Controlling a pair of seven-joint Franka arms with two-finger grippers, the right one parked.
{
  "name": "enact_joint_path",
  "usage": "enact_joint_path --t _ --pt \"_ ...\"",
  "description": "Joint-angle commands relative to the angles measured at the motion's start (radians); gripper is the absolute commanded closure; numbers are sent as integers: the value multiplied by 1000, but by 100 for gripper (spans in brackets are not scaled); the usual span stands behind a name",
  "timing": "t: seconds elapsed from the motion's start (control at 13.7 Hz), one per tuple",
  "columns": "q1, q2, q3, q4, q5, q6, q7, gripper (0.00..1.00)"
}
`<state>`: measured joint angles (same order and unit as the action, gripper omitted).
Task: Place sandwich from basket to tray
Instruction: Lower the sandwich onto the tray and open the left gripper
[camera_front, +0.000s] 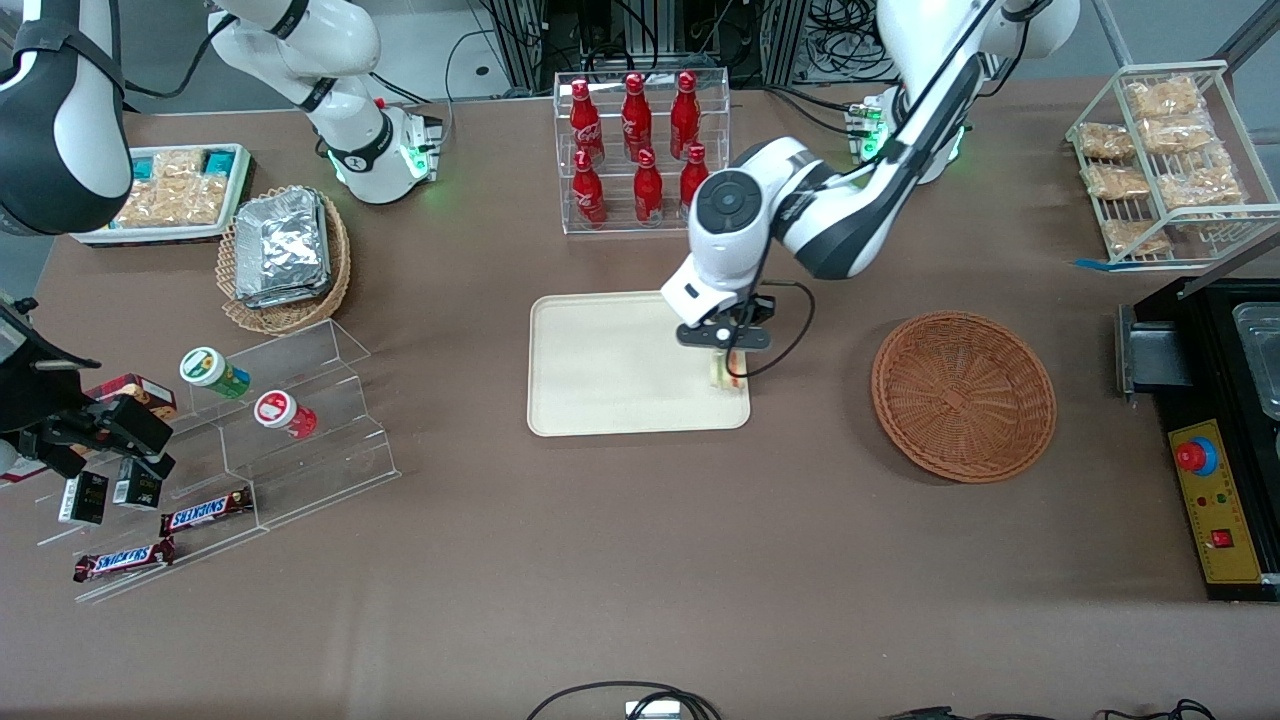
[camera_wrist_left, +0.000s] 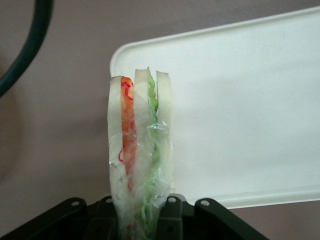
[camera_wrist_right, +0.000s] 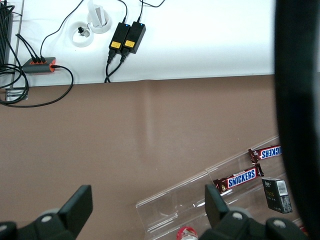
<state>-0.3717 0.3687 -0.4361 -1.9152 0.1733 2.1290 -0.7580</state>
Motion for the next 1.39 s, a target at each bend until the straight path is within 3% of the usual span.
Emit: enact_joint_path --t 0.0,0.22,0.8,1.17,1.24,1.31 --pt "-50 65 10 62 20 -14 -41 90" --pt "-58 111 8 68 66 -6 -58 88" --pt "-84 176 11 68 89 49 -98 82" --pt "-84 193 11 67 113 52 -99 59" --pt "-84 196 11 67 123 52 -99 52" --pt "-84 196 11 67 126 52 -98 35"
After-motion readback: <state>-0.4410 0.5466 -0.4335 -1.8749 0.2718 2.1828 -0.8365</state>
